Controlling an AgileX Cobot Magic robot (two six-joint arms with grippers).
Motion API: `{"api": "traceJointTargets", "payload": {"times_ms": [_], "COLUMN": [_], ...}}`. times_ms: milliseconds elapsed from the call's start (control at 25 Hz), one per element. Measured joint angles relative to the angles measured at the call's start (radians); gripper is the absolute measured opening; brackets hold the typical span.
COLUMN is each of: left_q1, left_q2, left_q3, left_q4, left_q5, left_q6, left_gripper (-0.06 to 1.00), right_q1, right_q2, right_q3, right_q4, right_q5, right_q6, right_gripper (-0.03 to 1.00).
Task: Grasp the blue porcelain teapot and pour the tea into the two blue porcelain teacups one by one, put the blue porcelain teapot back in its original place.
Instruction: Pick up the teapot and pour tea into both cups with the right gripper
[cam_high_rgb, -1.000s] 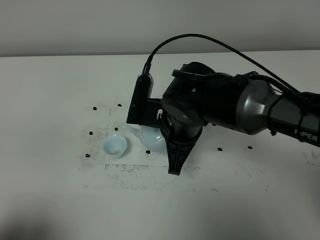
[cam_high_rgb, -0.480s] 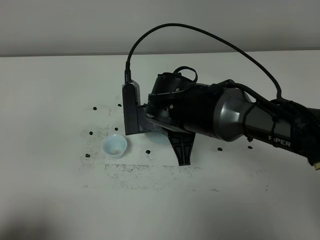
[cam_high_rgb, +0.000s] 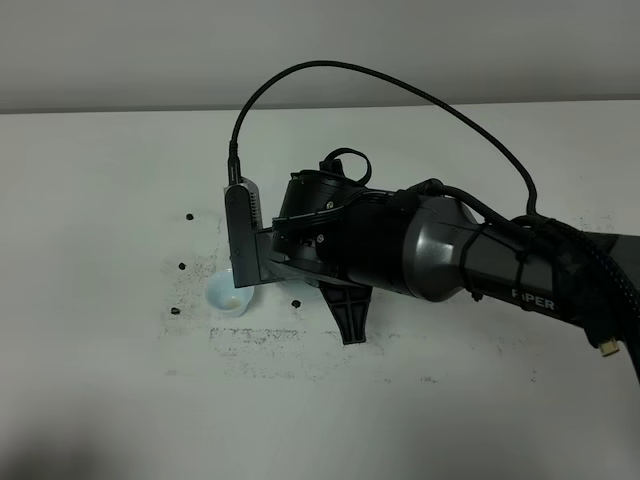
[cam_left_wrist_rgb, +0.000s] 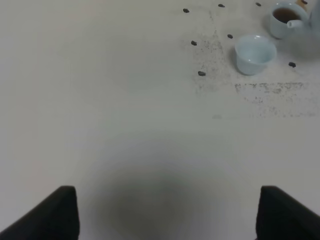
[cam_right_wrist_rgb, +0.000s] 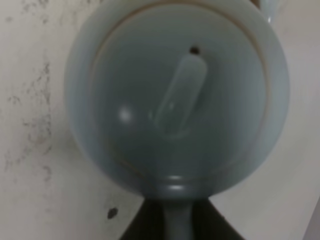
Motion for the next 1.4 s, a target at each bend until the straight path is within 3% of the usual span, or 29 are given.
{"api": "traceJointTargets", "payload": {"times_ms": [320, 720, 1400], "left_q1": [0.000, 0.000, 0.000], "left_q2": [0.000, 0.000, 0.000], "left_q3": [0.000, 0.000, 0.000], "left_q4": [0.000, 0.000, 0.000], "left_q5": [0.000, 0.000, 0.000], "left_q6": [0.000, 0.000, 0.000], "left_gripper": [0.73, 0.73, 0.73], "right_q1": [0.002, 0.017, 0.062], "right_q2": [0.001, 0.062, 0.078], "right_q3": [-0.002, -0.098, -0.103], "right_q4": [-0.023, -0.108, -0.152], "right_q5": [0.031, 0.105, 0.118], "right_q6": [0.077, 0.080, 0.080], "right_gripper": [0.08, 0.08, 0.08]}}
